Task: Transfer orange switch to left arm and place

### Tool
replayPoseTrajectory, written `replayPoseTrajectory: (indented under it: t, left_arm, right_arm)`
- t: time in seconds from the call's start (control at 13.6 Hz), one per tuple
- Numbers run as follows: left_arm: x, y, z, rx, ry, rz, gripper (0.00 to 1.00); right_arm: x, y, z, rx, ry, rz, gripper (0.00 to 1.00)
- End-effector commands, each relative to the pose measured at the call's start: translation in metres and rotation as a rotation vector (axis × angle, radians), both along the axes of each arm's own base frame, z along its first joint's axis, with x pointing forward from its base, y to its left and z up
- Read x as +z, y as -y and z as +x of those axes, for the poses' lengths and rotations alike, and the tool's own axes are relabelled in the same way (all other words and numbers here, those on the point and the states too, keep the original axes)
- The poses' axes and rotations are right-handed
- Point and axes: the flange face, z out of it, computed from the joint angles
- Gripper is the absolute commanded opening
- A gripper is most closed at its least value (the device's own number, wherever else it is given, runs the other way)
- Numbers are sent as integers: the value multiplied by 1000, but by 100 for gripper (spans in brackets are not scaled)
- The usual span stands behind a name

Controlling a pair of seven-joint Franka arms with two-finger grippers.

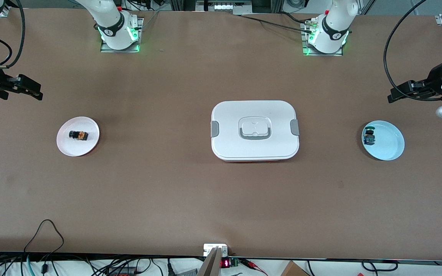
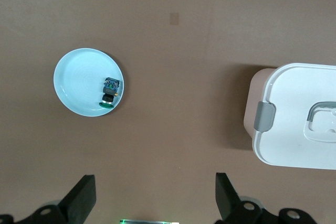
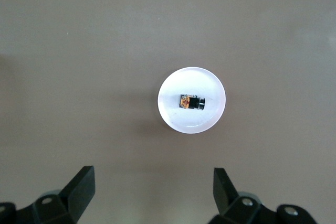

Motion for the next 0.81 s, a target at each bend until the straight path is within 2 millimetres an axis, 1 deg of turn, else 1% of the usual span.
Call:
replayPoseTrajectory:
  t: [0.0, 0.07, 0.22, 0.44, 0.66, 0.74]
  left_arm:
    - [0, 1, 6, -22, 8, 81, 100]
    - [0, 3, 6, -29, 10, 89, 100]
    - [0, 2, 6, -27, 8, 91, 100]
    - [-1, -3, 6, -17, 6, 85, 100]
    - [-1, -3, 6, -17, 5, 85, 100]
    - [-1, -3, 6, -17, 5, 83, 100]
  right_arm:
    - [8, 2, -4, 0, -2, 13, 100]
    - [9, 2, -5, 0, -2, 13, 100]
    - [8, 3, -5, 0, -3, 13, 100]
    - [7, 4, -4, -6, -5, 11, 100]
    - [1, 5, -3, 2, -19, 9, 100]
    - [-6, 4, 1, 15, -32, 8, 100]
